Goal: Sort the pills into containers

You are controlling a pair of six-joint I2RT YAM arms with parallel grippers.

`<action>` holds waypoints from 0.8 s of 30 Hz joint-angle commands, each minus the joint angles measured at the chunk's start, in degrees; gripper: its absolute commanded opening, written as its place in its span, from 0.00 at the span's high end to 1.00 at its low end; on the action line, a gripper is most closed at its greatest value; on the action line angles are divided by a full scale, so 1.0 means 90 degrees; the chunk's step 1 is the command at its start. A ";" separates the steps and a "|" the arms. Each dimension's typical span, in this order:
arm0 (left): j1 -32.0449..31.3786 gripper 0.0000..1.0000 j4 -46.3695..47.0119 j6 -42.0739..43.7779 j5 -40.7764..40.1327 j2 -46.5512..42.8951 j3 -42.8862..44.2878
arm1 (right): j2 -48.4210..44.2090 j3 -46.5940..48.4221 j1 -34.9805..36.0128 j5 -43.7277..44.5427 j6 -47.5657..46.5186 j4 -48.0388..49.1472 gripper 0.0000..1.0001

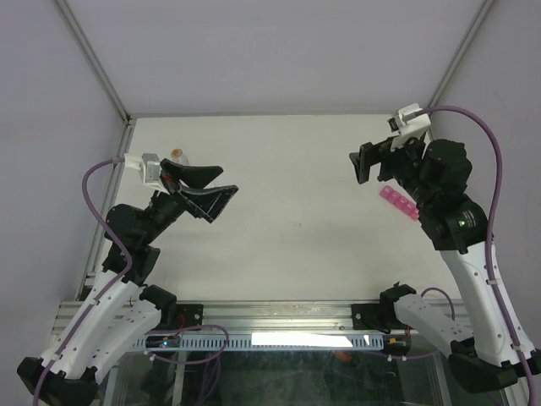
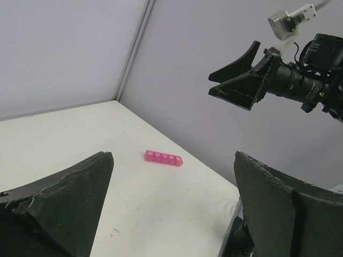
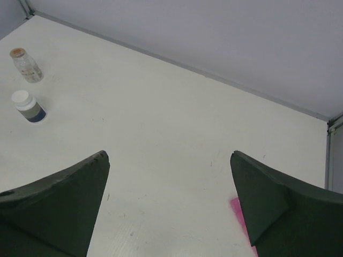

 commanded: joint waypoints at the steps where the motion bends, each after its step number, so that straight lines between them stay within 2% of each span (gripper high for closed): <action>1: 0.0065 0.01 0.0657 0.0028 -0.0091 -0.0018 -0.0418 | 0.0007 -0.0280 -0.0004 0.0008 -0.0406 0.0275 0.01; 6: 0.0065 0.01 0.1406 -0.0089 -0.0134 0.0371 -0.1001 | 0.0535 -0.0767 -0.0188 0.0628 -0.1466 0.0271 0.01; 8: 0.0065 0.01 0.1457 0.0019 -0.0221 0.0581 -0.1174 | 0.0818 -0.0846 -0.0849 -0.0182 -0.1660 0.0045 0.01; 11: 0.0062 0.01 0.1552 0.0159 -0.0325 0.0871 -0.1451 | 0.1220 -0.0975 -0.2152 -0.1962 -0.2041 -0.0070 0.01; 15: 0.0062 0.01 0.1946 0.0151 -0.0397 0.0969 -0.1930 | 0.1874 -0.1019 -0.3402 -0.3029 -0.2571 -0.0249 0.01; 18: 0.0063 0.01 0.2235 0.0175 -0.0574 0.0948 -0.2340 | 0.2351 -0.1059 -0.3826 -0.3061 -0.2949 -0.0343 0.01; 24: 0.0064 0.01 0.2762 0.0257 -0.0712 0.0976 -0.2899 | 0.3301 -0.1045 -0.4159 -0.2904 -0.3745 -0.0498 0.02</action>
